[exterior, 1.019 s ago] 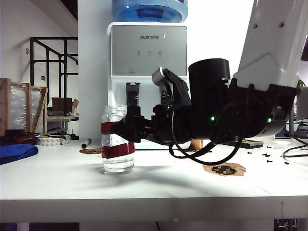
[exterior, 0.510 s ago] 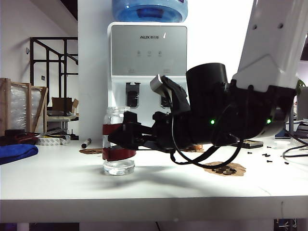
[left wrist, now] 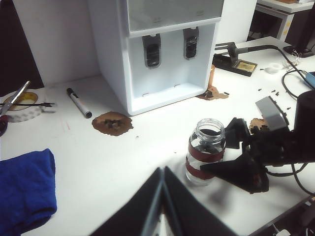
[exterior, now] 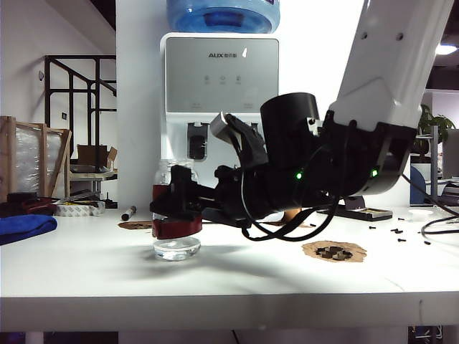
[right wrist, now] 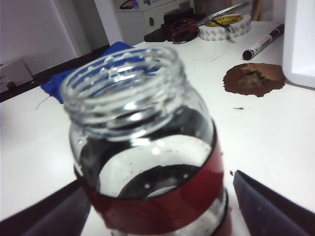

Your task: Pick up the water bottle with two loops of red belts, then reach the front water dispenser and gently press the gray-black baffle horizontally to get a little water.

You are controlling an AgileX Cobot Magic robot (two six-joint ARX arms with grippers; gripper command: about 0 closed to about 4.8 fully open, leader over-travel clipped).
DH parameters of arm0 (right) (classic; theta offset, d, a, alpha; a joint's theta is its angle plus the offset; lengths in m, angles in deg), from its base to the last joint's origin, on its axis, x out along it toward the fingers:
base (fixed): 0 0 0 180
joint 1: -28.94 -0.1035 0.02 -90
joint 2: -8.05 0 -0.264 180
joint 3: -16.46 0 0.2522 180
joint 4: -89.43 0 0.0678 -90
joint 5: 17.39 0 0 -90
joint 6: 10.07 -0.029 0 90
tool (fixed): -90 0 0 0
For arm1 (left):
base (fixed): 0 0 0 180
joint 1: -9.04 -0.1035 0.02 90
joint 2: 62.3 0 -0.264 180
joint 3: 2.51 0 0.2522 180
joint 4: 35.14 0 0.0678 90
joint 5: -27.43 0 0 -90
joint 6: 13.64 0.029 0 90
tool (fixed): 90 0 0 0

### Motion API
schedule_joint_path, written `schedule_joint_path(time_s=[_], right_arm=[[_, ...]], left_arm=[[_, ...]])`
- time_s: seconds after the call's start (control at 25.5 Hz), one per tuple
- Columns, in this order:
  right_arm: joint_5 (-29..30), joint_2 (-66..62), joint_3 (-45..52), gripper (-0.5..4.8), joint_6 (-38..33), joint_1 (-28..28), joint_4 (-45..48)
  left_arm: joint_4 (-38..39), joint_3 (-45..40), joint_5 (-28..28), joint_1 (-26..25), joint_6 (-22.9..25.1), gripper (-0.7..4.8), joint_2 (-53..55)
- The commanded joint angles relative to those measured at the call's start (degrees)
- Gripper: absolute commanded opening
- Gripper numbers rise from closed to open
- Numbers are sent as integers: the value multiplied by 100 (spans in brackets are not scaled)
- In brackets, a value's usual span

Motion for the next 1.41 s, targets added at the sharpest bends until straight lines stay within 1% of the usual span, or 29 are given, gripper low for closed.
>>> schedule_joint_path(time_s=[0.04, 0.12, 0.35, 0.39, 0.43, 0.47, 0.51, 0.55, 0.59, 0.63, 0.67, 0.71, 0.78, 0.86, 0.9, 0.94, 1.06, 1.1, 1.14, 1.25, 1.33, 1.41], right_arm=[[105, -111, -94, 479, -22, -66, 37], [179, -155, -114, 479, -15, -107, 48], [157, -254, -236, 479, -22, -179, 122], [153, -254, -243, 473, -22, -179, 131], [101, -254, -243, 440, -22, -190, 140], [-35, -254, -243, 435, -22, -197, 140], [-42, -254, -245, 433, -22, -197, 138], [-59, -254, -243, 408, -20, -197, 127], [-52, -254, -243, 293, -11, -199, 125], [-48, -254, -243, 205, 2, -199, 125], [-52, -254, -243, 160, 4, -199, 138], [-61, -254, -245, 158, 4, -199, 149], [-61, -254, -243, 134, 4, -203, 142], [-61, -254, -243, 84, 50, -214, 131], [-59, -254, -243, 73, 59, -214, 131], [-68, -254, -243, 49, 70, -223, 136], [-315, -251, -243, 46, 70, -229, 136], [-367, -251, -243, 39, 74, -229, 136], [-444, -249, -243, 19, 109, -229, 125], [-721, -208, -243, 16, 118, -232, 74], [-960, -149, -243, -1, 133, -232, -24], [-1364, -42, -240, -4, 164, -232, -181]], left_arm=[[-17, 44, -118, 7, 24, -4, 2], [13, 44, -310, 9, 24, -4, -2], [46, 44, -573, 17, 26, -4, -2], [59, 44, -616, 17, 24, -4, -7], [70, 44, -623, 17, 24, -4, -13], [79, 44, -625, 17, 24, -4, -13], [81, 44, -625, 17, 24, -4, -13], [81, 44, -625, 17, 26, -4, -13], [87, 44, -625, 17, 26, -4, -13], [96, 44, -625, 17, 26, -4, -13], [103, 44, -625, 17, 26, -4, -13], [103, 44, -625, 17, 26, -4, -13], [101, 44, -623, 17, 26, -4, -13], [101, 44, -625, 17, 26, -4, -13], [101, 44, -625, 17, 26, -4, -13], [101, 44, -625, 17, 26, -4, -13], [101, 44, -623, 17, 26, -4, -13], [101, 44, -623, 17, 26, -4, -13], [101, 44, -623, 17, 26, -4, -13], [101, 44, -623, 17, 26, -4, -13], [101, 44, -623, 17, 26, -4, -15], [103, 44, -623, 17, 24, -4, -15]])
